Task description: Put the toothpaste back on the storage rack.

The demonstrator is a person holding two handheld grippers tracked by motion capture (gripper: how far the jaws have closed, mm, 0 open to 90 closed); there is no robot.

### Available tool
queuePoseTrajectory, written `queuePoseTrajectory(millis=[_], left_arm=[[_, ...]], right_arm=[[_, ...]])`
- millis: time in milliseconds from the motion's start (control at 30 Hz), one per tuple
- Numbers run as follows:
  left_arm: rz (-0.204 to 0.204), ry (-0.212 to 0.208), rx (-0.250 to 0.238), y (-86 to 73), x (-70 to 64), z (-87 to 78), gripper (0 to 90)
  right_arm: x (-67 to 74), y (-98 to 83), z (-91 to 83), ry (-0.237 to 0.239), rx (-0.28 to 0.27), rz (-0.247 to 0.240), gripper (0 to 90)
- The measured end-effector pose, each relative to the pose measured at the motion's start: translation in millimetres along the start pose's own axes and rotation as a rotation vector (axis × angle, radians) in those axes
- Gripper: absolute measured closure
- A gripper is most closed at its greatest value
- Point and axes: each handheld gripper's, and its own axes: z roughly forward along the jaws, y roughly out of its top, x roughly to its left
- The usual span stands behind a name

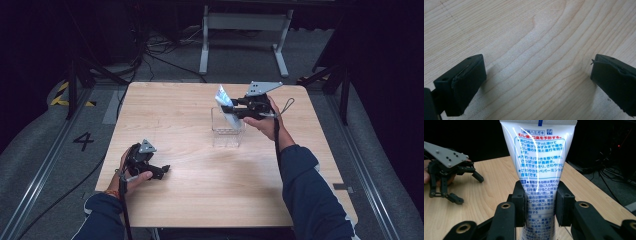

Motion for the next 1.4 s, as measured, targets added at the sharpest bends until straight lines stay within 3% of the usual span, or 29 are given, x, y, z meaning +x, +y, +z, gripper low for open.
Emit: queuePoseTrajectory(millis=[333,800,1400], left_arm=[[0.002,0.003,-0.004,0.0,0.2,0.3,0.5],[0.003,0.003,-0.005,-0.1,0.2,0.4,0.5],[0.002,0.003,-0.002,-0.1,0.1,0.2,0.5]], right_arm=[[-8.3,-16.4,6.2,-0.021,0.009,0.020,66.9],[-11.8,-31.5,4.9,-0.017,0.015,0.030,66.2],[-8.8,-41.9,9.6,-0.033,0.117,0.000,65.3]])
